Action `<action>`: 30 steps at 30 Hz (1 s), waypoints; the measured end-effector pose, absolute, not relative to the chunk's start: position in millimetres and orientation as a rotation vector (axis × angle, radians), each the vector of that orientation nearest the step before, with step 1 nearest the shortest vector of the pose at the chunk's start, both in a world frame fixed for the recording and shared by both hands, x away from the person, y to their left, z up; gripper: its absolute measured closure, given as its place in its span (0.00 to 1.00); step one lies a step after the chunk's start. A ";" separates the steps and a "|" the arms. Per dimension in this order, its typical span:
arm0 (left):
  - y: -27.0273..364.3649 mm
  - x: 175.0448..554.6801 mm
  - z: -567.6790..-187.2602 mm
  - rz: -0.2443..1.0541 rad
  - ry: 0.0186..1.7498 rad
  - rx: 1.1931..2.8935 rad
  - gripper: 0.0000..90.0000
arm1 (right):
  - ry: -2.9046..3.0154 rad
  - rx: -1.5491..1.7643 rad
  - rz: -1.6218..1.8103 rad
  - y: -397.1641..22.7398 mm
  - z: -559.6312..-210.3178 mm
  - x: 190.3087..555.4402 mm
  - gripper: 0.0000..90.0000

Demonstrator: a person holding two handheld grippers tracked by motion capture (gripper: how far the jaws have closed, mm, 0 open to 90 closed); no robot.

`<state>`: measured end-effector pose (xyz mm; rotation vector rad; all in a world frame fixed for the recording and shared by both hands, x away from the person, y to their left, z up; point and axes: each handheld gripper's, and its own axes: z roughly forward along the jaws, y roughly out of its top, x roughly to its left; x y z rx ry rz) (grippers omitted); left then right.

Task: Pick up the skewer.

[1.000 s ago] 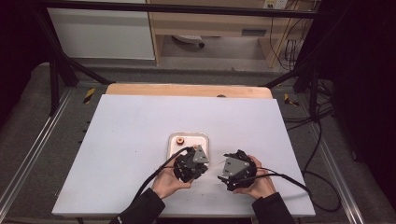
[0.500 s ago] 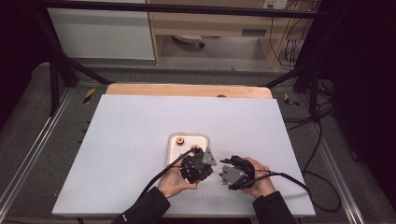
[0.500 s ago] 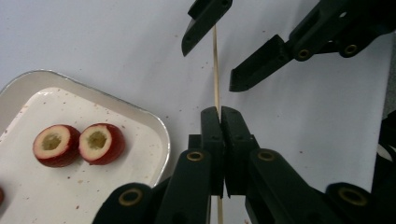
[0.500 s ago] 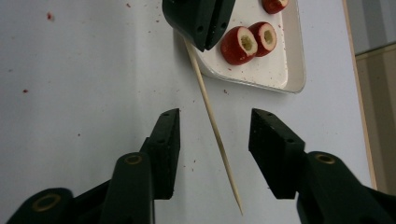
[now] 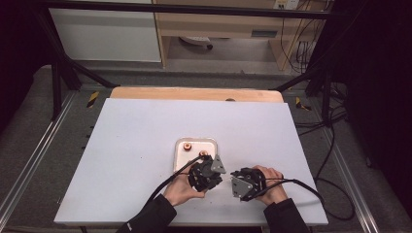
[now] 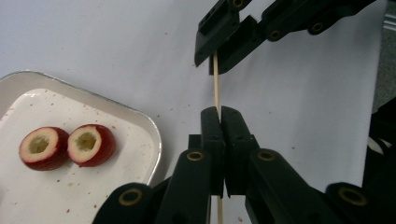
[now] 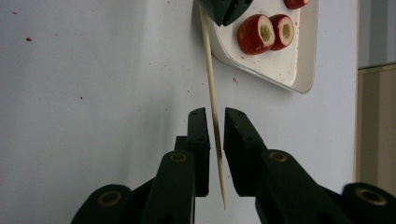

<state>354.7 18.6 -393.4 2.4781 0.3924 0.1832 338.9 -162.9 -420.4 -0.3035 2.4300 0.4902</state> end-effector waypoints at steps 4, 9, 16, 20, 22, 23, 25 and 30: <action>20.7 354.6 -397.7 0.187 0.399 2.486 0.98 | 2.427 -0.341 0.466 -162.2 -421.3 340.5 0.95; 22.0 355.9 -398.9 0.187 0.398 2.492 0.98 | 2.444 -0.375 0.437 -160.1 -425.0 340.8 0.99; 28.9 355.1 -392.3 0.208 0.404 2.485 0.92 | 2.437 -0.384 0.418 -163.4 -418.1 337.6 0.99; 36.3 360.3 -388.5 0.201 0.452 2.520 0.78 | 2.422 -0.373 0.375 -165.8 -414.3 337.4 0.99; 37.2 362.4 -388.8 0.183 0.468 2.539 0.70 | 2.407 -0.394 0.340 -164.7 -412.5 337.0 0.99; 37.0 363.4 -389.5 0.171 0.478 2.552 0.67 | 2.401 -0.401 0.331 -164.0 -411.8 336.9 0.99; 35.8 365.1 -390.7 0.172 0.481 2.571 0.60 | 2.387 -0.421 0.310 -162.3 -410.1 336.9 0.99; 28.9 368.8 -390.1 0.143 0.496 2.593 0.45 | 2.344 -0.475 0.244 -156.6 -407.1 335.7 0.99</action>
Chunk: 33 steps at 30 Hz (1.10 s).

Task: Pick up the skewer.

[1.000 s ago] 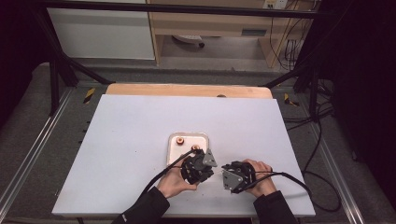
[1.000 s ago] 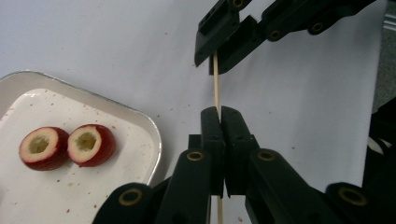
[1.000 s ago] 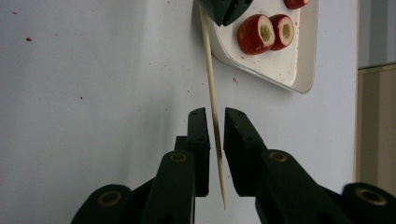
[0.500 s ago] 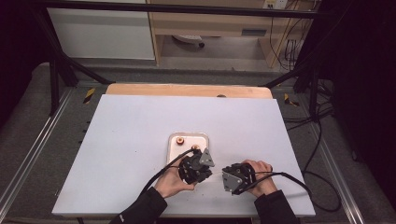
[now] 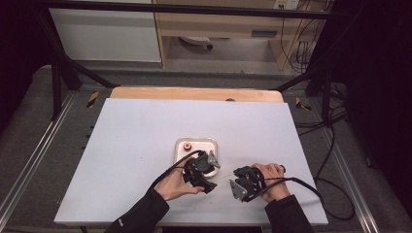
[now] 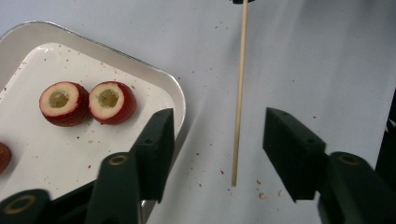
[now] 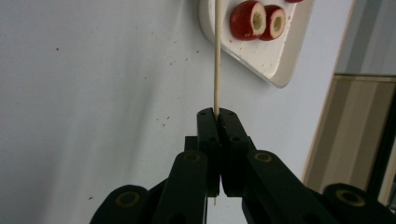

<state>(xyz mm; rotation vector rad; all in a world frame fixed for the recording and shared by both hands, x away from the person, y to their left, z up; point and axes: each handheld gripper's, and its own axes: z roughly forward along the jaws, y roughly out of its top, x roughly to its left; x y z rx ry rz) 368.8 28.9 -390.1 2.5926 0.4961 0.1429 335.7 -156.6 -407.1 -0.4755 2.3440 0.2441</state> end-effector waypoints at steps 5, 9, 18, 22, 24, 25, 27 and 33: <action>17.6 367.4 -388.7 0.149 0.466 2.638 0.46 | 2.330 -0.508 0.228 -151.9 -405.5 335.2 0.99; 10.3 368.2 -388.9 0.168 0.464 2.679 0.58 | 2.319 -0.532 0.220 -150.9 -405.3 336.3 0.99; 6.1 369.1 -387.7 0.121 0.489 2.698 0.90 | 2.312 -0.533 0.189 -151.1 -407.3 334.0 0.99; 5.0 368.9 -387.2 0.125 0.489 2.699 0.95 | 2.299 -0.560 0.200 -150.0 -405.4 334.9 0.99; 4.1 368.3 -388.0 0.132 0.485 2.708 0.95 | 2.304 -0.548 0.200 -149.8 -404.4 333.9 0.99; 3.8 368.1 -388.2 0.133 0.482 2.710 0.95 | 2.302 -0.556 0.198 -149.5 -404.2 334.3 0.99; 3.8 368.0 -388.4 0.137 0.479 2.714 0.98 | 2.303 -0.560 0.198 -148.9 -404.1 334.2 0.99; 3.1 367.9 -390.0 0.140 0.489 2.728 0.98 | 2.305 -0.548 0.197 -147.9 -405.2 332.6 0.99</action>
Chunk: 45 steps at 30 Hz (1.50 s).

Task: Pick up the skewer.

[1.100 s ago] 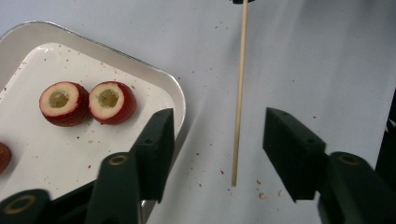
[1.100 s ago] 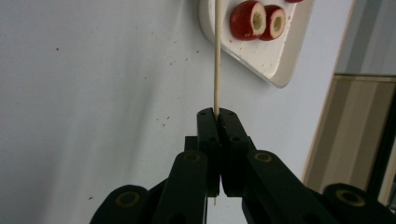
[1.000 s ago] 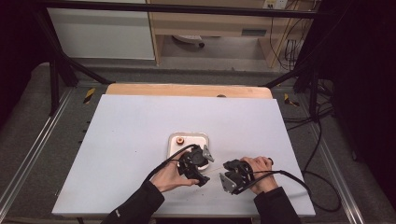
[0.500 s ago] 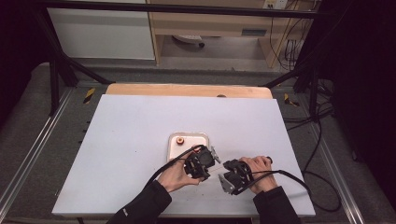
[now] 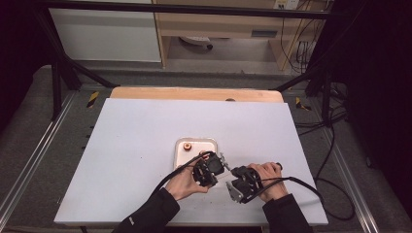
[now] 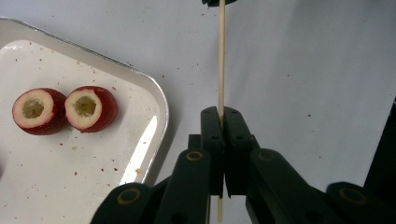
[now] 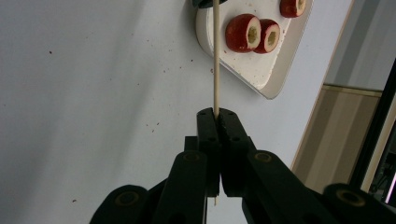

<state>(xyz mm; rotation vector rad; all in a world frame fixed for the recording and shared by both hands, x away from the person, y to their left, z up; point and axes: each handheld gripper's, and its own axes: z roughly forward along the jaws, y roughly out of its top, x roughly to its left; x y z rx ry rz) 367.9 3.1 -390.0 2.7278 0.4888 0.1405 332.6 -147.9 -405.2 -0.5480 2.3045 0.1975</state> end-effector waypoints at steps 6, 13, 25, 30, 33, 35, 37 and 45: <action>5.3 367.0 -390.1 0.164 0.496 2.709 0.98 | 2.321 -0.449 0.263 -149.2 -403.4 335.3 0.92; 15.7 365.7 -392.0 0.193 0.505 2.680 0.98 | 2.397 -0.171 0.484 -167.0 -401.6 342.5 0.71; 44.4 362.9 -394.0 0.230 0.578 2.616 0.98 | 2.463 0.431 0.781 -204.2 -409.5 353.5 0.44; 56.7 361.8 -392.0 0.253 0.623 2.549 0.98 | 2.467 0.627 0.901 -215.5 -415.6 354.3 0.35; 62.7 360.8 -390.5 0.274 0.652 2.494 0.98 | 2.459 0.714 0.949 -219.6 -418.5 355.2 0.30; 65.3 359.2 -390.0 0.296 0.658 2.470 0.98 | 2.459 0.767 0.977 -221.5 -420.7 356.2 0.26; 67.5 357.8 -390.3 0.293 0.665 2.440 0.98 | 2.457 0.821 0.989 -222.6 -423.0 357.9 0.23; 78.1 350.9 -395.1 0.285 0.759 2.308 0.98 | 2.479 0.950 1.016 -224.4 -422.9 359.9 0.11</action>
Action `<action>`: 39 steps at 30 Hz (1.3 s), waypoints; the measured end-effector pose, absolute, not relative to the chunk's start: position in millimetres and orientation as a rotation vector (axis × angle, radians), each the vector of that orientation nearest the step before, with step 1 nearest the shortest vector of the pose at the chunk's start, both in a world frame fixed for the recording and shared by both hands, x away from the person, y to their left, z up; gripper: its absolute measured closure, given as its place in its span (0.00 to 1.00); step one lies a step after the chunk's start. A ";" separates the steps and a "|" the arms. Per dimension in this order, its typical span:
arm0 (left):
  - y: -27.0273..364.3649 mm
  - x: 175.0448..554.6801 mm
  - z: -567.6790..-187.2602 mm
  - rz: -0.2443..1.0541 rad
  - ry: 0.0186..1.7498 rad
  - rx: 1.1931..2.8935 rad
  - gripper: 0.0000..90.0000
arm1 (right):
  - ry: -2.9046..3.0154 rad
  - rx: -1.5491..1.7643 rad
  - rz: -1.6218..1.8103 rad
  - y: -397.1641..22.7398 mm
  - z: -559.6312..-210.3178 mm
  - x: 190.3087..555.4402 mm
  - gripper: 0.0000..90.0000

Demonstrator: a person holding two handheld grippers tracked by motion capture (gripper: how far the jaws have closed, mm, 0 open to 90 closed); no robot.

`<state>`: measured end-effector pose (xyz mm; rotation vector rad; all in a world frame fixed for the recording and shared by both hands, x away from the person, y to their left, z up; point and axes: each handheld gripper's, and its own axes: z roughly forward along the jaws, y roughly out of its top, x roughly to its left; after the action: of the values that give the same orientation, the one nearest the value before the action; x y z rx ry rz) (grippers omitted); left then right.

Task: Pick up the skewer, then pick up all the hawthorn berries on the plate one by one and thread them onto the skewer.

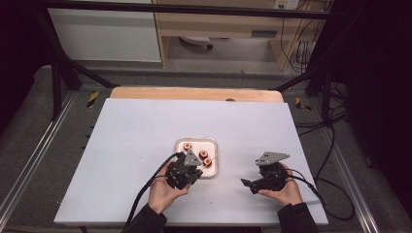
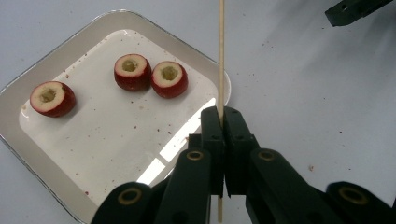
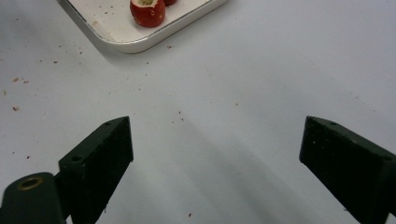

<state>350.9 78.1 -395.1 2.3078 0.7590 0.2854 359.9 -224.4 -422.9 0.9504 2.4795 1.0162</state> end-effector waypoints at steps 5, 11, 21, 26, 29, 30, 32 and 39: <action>86.3 349.8 -401.5 0.294 0.809 2.244 0.98 | 2.474 1.019 1.034 -225.5 -419.9 361.3 0.06; 94.3 346.2 -406.6 0.309 0.835 2.177 0.98 | 2.453 1.077 1.067 -223.9 -419.1 364.9 0.04; 110.7 336.2 -411.8 0.333 0.879 2.056 0.98 | 2.468 1.121 1.092 -211.2 -414.8 369.3 0.03; 119.5 333.4 -418.5 0.319 0.908 2.022 0.98 | 2.472 1.126 1.095 -203.0 -408.8 372.4 0.02; 122.9 330.8 -421.5 0.332 0.919 2.015 0.98 | 2.475 1.132 1.093 -195.2 -405.3 374.8 0.02; 124.6 330.3 -422.7 0.323 0.925 2.007 0.98 | 2.475 1.136 1.095 -192.4 -404.3 376.0 0.02; 127.3 329.0 -425.0 0.318 0.931 1.996 0.98 | 2.480 1.146 1.099 -186.9 -402.2 378.7 0.02; 134.2 325.6 -428.5 0.321 0.934 1.974 0.98 | 2.513 1.160 1.032 -161.1 -394.6 390.4 0.03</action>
<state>325.6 134.2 -428.5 1.9745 0.9335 0.3209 390.4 -161.1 -394.6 1.1599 2.5134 1.0322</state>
